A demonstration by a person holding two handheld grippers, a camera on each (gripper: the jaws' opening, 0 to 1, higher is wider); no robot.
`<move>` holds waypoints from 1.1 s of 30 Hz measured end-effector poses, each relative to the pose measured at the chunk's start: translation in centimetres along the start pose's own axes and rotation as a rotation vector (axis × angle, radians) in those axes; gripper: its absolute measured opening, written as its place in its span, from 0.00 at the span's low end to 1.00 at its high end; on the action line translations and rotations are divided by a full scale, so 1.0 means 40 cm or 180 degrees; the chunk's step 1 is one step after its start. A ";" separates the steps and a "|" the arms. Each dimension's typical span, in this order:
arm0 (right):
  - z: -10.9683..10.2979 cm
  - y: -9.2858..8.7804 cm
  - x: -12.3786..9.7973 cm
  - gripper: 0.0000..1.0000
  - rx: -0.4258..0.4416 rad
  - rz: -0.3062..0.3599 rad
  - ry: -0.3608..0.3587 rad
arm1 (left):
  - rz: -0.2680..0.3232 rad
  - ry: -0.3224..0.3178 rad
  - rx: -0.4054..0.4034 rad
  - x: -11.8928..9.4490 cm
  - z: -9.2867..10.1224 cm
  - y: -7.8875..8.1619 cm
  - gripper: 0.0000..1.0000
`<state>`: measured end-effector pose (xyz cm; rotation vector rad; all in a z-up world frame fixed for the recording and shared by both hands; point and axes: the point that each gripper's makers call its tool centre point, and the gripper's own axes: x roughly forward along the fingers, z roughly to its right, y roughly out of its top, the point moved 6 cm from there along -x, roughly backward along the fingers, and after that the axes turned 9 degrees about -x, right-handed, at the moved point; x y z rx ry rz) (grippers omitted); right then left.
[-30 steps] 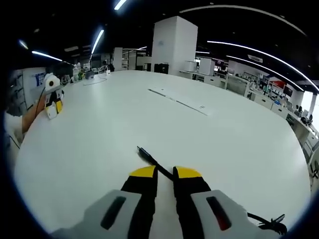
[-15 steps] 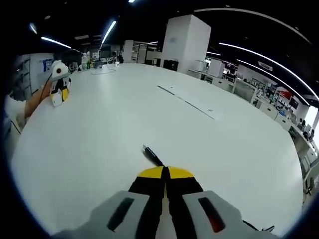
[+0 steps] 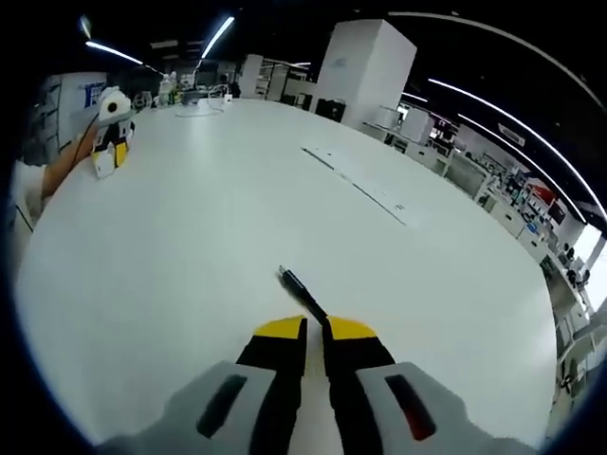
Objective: Plug the desk Type‑C cable into the charger adapter.
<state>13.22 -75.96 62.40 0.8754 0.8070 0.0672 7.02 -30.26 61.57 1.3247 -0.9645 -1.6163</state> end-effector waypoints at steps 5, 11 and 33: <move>0.015 -0.004 -0.001 0.19 0.0019 -0.0010 -0.0077 | 0.0000 -0.0002 0.0003 0.001 0.001 0.000 0.25; 0.028 -0.006 0.008 0.23 0.0118 0.0073 -0.0108 | 0.0002 0.0002 0.0002 0.002 0.004 -0.001 0.25; 0.023 -0.035 0.000 0.28 0.0884 0.0208 -0.0001 | -0.0002 0.0009 0.0015 0.000 0.003 -0.002 0.25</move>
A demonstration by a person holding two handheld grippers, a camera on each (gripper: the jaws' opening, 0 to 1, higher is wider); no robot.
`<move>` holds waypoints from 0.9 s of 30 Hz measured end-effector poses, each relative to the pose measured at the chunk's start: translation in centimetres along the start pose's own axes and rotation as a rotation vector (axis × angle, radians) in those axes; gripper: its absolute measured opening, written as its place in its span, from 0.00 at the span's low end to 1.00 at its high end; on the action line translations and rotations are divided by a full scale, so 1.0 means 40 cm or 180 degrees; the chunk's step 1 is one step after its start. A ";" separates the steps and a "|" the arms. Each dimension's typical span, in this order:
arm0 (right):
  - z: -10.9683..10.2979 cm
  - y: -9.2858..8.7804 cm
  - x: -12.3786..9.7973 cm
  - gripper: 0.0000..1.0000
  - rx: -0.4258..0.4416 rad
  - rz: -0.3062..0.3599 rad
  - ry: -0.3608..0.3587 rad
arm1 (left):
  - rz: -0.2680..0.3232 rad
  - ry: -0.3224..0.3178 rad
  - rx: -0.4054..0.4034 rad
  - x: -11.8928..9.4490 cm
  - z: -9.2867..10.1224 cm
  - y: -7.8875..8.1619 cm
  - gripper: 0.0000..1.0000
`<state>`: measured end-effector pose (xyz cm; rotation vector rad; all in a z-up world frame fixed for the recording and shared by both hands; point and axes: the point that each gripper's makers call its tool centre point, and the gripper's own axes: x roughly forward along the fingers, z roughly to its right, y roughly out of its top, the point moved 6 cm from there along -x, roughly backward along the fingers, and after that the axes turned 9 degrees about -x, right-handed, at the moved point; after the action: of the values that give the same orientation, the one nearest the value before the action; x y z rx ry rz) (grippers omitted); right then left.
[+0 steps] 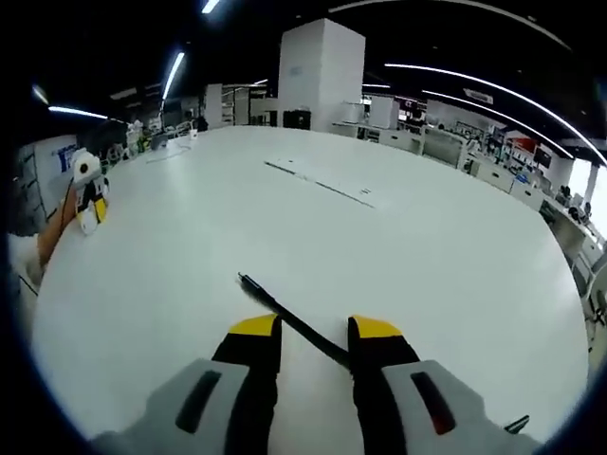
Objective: Plug the desk Type‑C cable into the charger adapter.
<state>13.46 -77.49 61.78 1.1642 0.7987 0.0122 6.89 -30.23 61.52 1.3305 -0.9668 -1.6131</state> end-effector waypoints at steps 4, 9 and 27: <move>-0.025 -0.007 0.000 0.26 0.0059 0.0085 0.0027 | -0.0006 0.0006 0.0002 0.000 0.001 0.000 0.25; -0.027 -0.006 0.001 0.19 0.0064 0.0146 0.0025 | -0.0009 0.0004 0.0008 0.000 0.002 -0.001 0.25; -0.059 0.008 0.007 0.00 -0.0512 0.0072 -0.0004 | -0.0011 -0.0010 0.0029 0.005 0.009 -0.001 0.25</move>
<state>12.45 -75.32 61.49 1.0207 0.7691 0.0931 6.52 -30.36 61.46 1.3367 -0.9754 -1.6157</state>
